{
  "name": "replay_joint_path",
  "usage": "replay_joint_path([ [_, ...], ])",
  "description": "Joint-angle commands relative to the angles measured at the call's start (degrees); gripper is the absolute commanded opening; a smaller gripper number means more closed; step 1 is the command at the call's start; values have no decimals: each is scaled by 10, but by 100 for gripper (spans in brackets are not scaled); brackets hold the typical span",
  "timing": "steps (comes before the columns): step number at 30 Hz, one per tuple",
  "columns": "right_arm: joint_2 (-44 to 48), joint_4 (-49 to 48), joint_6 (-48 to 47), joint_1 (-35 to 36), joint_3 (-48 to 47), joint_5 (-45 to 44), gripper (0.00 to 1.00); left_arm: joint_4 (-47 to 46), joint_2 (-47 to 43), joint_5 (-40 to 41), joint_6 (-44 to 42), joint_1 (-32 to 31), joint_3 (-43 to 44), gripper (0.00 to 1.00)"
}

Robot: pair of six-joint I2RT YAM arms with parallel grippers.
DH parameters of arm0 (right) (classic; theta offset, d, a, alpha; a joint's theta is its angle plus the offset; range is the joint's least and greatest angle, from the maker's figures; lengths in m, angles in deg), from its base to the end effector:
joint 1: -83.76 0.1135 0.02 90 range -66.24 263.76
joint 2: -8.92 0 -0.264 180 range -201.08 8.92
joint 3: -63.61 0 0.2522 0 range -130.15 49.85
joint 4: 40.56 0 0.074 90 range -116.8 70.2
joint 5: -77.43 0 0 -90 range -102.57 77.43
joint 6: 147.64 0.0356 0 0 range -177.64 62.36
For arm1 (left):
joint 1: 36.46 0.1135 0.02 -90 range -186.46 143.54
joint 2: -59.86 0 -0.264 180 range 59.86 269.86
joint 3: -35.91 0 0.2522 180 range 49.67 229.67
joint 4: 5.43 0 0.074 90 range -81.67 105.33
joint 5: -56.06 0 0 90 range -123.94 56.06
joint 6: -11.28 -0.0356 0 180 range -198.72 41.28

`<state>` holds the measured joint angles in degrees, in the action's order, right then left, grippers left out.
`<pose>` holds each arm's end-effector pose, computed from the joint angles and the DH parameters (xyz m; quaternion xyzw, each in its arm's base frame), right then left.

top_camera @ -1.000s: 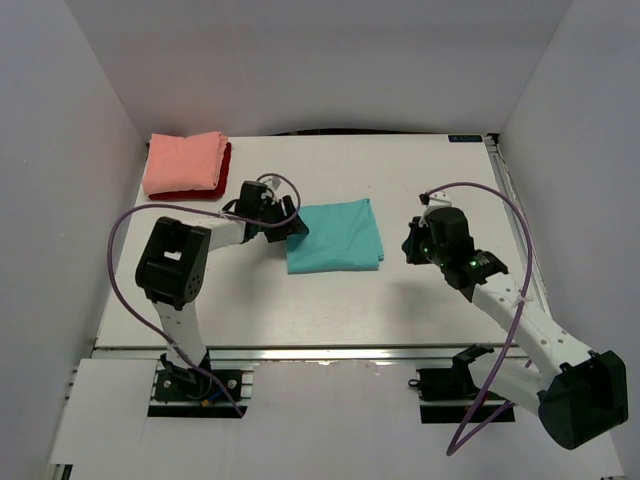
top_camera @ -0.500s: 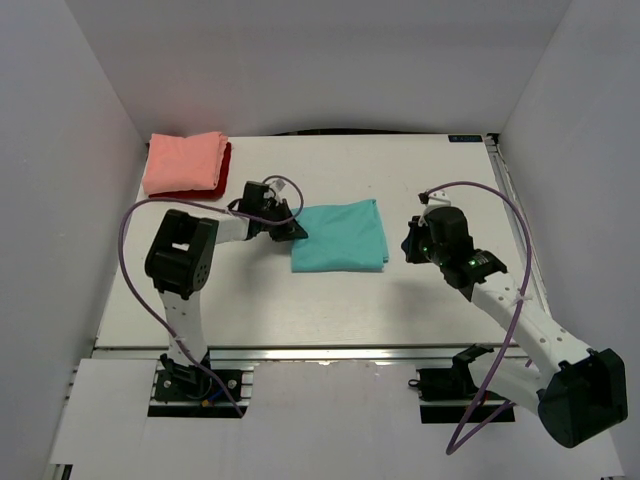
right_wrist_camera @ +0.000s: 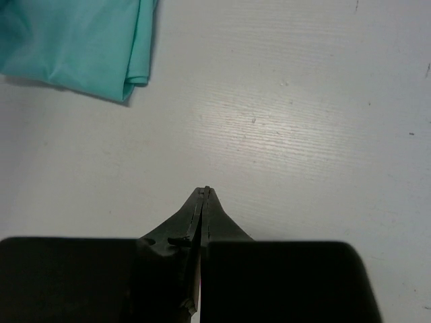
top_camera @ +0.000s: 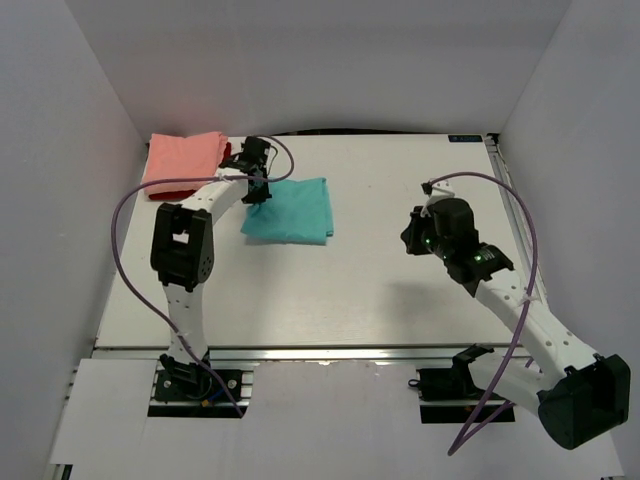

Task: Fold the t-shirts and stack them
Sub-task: Put the neatly folded tshirt into the corner of the board with the left arm

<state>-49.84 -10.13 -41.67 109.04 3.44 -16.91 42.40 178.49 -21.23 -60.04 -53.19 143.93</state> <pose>0.2100 0.0962 0.2923 -0.0507 0.8598 0.1481 0.4860 0.4344 -0.1224 0.2061 -0.0464 0.9557 0.0193 0.2899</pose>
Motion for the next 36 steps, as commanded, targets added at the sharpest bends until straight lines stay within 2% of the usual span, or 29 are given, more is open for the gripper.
replay_joint_path([
  [1, 13, 2, -5, -2, -44, 12, 0, 77, 15, 126, -51, 1, 57, 0],
  [5, 11, 5, -7, -1, -60, 22, 0, 109, 61, 201, -88, 1, 151, 0],
  [9, 3, 3, -10, -2, -66, 31, 0, 97, 68, 267, -119, 4, 184, 0],
  [18, -25, -5, -16, -1, -73, 42, 0, 130, 97, 283, -162, 35, 316, 0],
  [22, -35, -12, -12, -1, -75, 66, 0, 151, 122, 274, -182, 57, 409, 0],
  [28, -42, -7, -9, -1, -79, 75, 0, 131, 133, 257, -205, 100, 432, 0],
  [36, -57, -12, 0, -2, -68, 91, 0, 104, 120, 253, -227, 119, 465, 0],
])
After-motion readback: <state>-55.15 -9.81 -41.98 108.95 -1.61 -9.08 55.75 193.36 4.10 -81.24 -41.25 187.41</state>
